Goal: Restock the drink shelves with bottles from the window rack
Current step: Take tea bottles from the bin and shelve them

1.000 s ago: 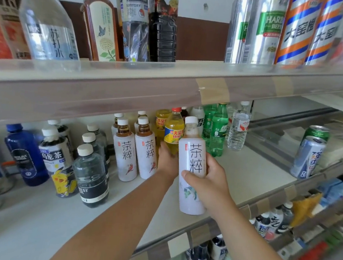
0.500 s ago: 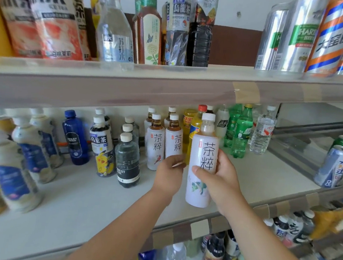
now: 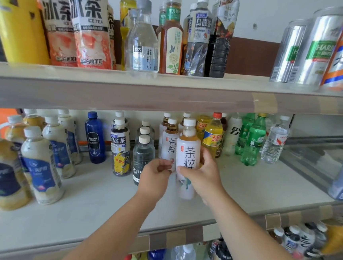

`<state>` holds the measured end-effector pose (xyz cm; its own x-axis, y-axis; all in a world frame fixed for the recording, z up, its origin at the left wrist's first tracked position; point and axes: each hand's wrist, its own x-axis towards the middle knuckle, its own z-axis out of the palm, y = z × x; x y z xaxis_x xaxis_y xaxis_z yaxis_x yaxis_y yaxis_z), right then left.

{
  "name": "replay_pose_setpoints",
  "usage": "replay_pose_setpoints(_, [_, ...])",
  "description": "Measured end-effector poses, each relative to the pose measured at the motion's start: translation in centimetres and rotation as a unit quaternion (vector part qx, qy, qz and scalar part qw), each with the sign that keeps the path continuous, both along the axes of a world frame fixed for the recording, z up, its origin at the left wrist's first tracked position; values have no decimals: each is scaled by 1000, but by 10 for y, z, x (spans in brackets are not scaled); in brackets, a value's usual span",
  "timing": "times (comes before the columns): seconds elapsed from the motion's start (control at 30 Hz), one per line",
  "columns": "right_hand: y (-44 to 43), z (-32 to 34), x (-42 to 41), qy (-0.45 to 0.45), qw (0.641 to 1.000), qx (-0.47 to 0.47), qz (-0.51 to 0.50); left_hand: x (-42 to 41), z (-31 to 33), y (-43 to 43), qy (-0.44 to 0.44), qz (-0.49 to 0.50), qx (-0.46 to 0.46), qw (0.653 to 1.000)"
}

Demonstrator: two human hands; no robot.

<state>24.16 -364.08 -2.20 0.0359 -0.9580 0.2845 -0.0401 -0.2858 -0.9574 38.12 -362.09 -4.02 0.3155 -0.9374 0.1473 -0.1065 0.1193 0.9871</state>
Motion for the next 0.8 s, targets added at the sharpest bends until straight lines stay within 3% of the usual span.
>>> replay_pose_setpoints(0.33, [-59, -6, 33, 90, 994, 55, 0, 26, 10, 8, -99, -13, -2, 995])
replay_pose_setpoints(0.8, [-70, -18, 37, 165, 984, 61, 2, 41, 23, 1, -25, 10, 7, 1000])
